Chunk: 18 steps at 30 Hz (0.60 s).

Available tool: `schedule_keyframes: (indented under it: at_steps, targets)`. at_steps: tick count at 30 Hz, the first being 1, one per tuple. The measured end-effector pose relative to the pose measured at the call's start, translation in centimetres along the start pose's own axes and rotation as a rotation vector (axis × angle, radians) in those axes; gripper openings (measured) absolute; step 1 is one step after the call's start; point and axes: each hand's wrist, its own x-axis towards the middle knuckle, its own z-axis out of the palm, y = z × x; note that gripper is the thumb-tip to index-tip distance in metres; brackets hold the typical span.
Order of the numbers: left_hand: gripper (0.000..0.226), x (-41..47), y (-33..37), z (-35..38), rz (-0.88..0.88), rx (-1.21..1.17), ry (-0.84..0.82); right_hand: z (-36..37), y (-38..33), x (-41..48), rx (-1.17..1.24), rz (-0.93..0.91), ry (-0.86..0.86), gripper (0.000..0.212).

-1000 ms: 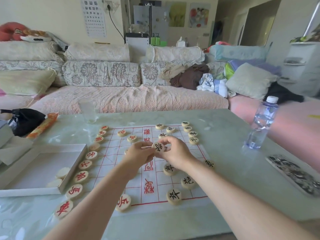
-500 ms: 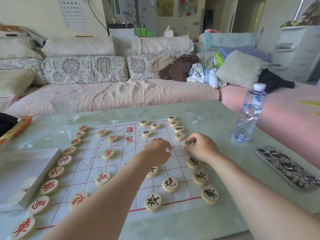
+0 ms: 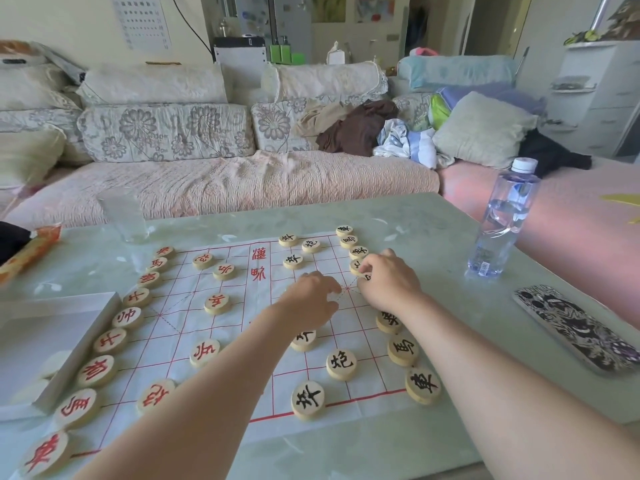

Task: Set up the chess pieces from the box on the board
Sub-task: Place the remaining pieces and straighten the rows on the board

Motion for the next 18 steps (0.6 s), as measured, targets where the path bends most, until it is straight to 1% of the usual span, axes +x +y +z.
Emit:
schedule_keyframes:
  at_steps: [5, 8, 11, 18]
  targets:
    - [0.028, -1.9, -2.2, -1.9, 0.001, -0.044, 0.160, -0.3, -3.8, -0.9, 0.136, -0.095, -0.062, 0.019]
    - [0.027, -3.7, -4.5, -3.3, -0.015, -0.036, 0.204, 0.0, -7.0, -1.7, 0.196, -0.147, -0.098, 0.018]
    - [0.027, -5.9, -7.1, -5.1, -0.069, -0.044, 0.239, 0.6, -10.5, -2.7, 0.259, -0.217, -0.158, 0.017]
    - [0.027, -12.6, -14.4, -9.5, -0.204, -0.017, 0.333, 4.0, -19.0, -5.4, 0.285, -0.398, -0.254, 0.017]
